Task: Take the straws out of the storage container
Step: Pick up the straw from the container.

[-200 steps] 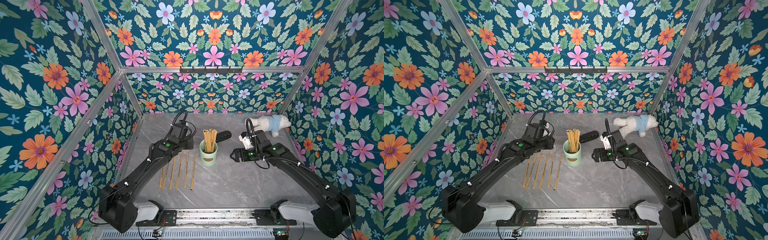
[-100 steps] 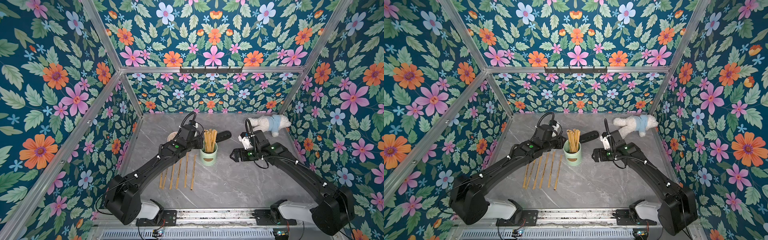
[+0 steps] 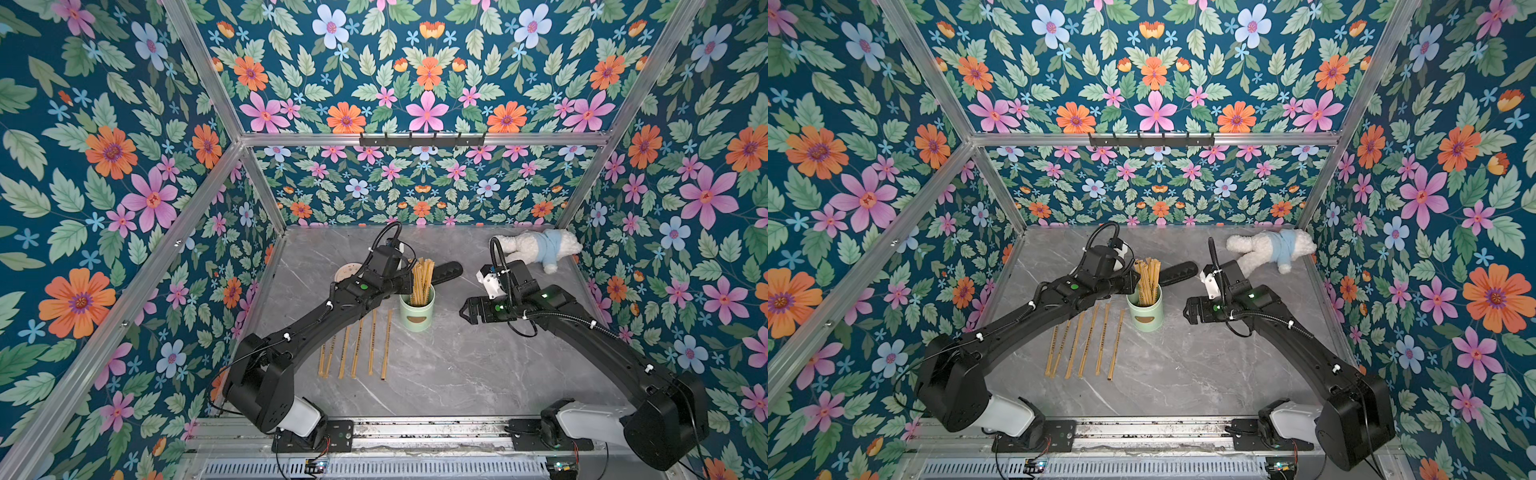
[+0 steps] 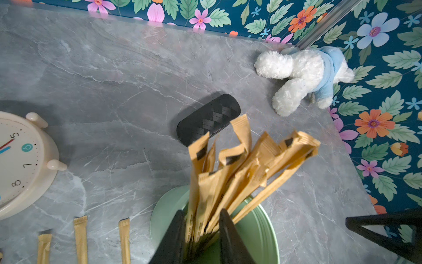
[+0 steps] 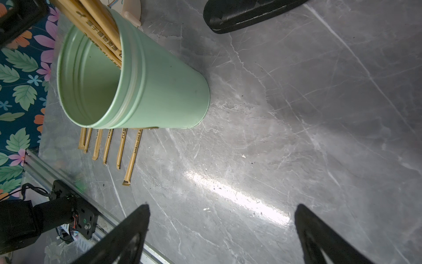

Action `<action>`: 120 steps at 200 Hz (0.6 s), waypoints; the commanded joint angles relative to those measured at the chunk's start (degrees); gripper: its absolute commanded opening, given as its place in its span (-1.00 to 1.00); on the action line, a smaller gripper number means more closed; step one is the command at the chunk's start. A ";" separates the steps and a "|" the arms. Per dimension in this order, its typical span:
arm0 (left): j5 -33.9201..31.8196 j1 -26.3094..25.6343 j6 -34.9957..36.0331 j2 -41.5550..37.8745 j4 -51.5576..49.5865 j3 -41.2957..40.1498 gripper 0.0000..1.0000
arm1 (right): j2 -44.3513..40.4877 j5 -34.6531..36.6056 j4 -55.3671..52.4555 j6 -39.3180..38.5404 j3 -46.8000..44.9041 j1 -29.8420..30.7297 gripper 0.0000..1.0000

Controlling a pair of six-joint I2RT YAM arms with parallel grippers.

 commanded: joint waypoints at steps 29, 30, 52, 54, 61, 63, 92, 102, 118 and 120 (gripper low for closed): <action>-1.05 -0.21 0.72 1.27 0.11 1.21 -0.44 | 0.25 -0.36 0.18 0.30 -0.15 0.03 0.99; -1.05 -0.21 0.71 1.26 0.09 1.28 -0.44 | 0.28 -0.35 0.18 0.31 -0.11 0.05 0.99; -0.89 -0.18 0.79 1.90 0.06 1.68 -0.47 | 0.42 -0.33 0.18 0.30 -0.12 0.02 0.99; -0.88 -0.20 0.79 1.88 0.10 1.72 -0.47 | 0.47 -0.37 0.18 0.31 -0.15 0.00 0.99; -0.79 -0.17 0.79 1.99 0.14 1.70 -0.47 | 0.53 -0.38 0.21 0.31 -0.16 0.06 0.99; -0.74 -0.13 0.79 2.03 0.21 1.77 -0.48 | 0.56 -0.34 0.26 0.32 -0.16 0.05 0.99; -0.87 -0.20 0.95 2.23 0.14 2.04 -0.57 | 0.79 -0.17 0.11 0.31 -0.07 0.04 0.99; -0.96 -0.20 1.12 2.39 0.06 2.12 -0.61 | 0.77 -0.20 0.10 0.27 -0.02 0.08 0.99; -0.96 -0.19 1.23 2.42 0.07 2.14 -0.63 | 0.78 -0.16 0.10 0.27 -0.12 0.04 0.98; -0.96 -0.20 1.23 2.45 0.06 2.14 -0.64 | 0.80 -0.20 0.10 0.31 -0.11 0.05 0.99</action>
